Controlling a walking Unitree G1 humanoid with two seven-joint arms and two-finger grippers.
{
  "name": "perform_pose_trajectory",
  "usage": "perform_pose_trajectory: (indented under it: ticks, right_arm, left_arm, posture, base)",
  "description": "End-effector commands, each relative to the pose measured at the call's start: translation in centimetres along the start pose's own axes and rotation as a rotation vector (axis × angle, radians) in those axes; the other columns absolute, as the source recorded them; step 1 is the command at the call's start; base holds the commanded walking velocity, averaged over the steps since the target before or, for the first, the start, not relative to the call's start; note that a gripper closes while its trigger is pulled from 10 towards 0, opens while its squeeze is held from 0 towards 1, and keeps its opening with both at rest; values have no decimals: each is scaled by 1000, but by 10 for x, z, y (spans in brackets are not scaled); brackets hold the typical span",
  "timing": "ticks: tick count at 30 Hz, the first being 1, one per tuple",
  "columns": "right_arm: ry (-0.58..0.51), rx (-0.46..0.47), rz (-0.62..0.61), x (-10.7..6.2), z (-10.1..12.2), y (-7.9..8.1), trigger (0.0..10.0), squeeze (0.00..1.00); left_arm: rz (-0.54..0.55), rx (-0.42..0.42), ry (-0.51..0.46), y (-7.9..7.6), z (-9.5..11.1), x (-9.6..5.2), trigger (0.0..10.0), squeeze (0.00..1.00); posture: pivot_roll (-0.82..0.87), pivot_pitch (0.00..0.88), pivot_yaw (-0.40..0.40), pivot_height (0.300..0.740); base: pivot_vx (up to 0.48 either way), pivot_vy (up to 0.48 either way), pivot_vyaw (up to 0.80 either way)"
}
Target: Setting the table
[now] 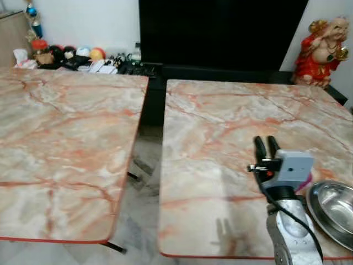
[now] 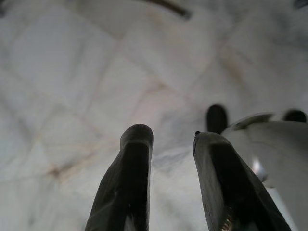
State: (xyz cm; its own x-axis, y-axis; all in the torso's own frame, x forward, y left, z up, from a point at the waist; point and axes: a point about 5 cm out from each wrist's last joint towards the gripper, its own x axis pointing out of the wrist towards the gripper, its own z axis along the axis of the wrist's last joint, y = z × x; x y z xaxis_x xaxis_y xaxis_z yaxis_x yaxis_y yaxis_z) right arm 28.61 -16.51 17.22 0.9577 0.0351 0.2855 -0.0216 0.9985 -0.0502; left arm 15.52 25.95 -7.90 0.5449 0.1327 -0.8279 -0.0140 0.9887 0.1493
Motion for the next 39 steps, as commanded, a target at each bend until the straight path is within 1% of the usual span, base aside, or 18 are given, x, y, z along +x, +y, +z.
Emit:
perform_pose_trajectory:
  ticks: [1,6,10,20,28,35,38,39]
  right_arm:
    - [7,-25,1,-2,-1,-4,10000,0]
    - [7,-20,12,-3,-2,-2,10000,0]
    - [9,-7,17,-2,-3,-2,10000,0]
    - [12,5,28,-1,-4,0,10000,0]
    - [12,8,38,0,-5,3,10000,0]
    - [16,11,35,-1,-6,2,10000,0]
    - [20,11,38,-1,-7,3,10000,0]
    - [23,13,40,-1,-7,4,10000,0]
  left_arm:
    - [-8,-11,27,-5,-9,-1,10000,0]
    - [-9,-11,32,-6,-11,-1,10000,0]
    - [-5,-12,37,-2,-14,-3,10000,0]
    - [3,-13,39,5,-18,-5,10000,0]
    - [5,-16,36,4,-18,-5,10000,0]
    - [8,-21,35,3,-17,-4,10000,0]
    - [8,-22,33,3,-15,-4,10000,0]
    - [8,-23,25,3,-11,-3,10000,0]
  posture:
    - [-43,66,-12,740]
    - [-40,59,-16,740]
    - [-39,51,-17,740]
    - [-34,37,-19,740]
    - [-26,49,-22,740]
    - [-23,54,-22,740]
    - [-15,64,-22,740]
    - [-12,65,-21,740]
  base:
    - [0,480,800]
    - [0,480,800]
    - [0,480,800]
    - [0,480,0]
    - [0,480,0]
    - [0,480,0]
    - [0,480,0]
    - [0,480,0]
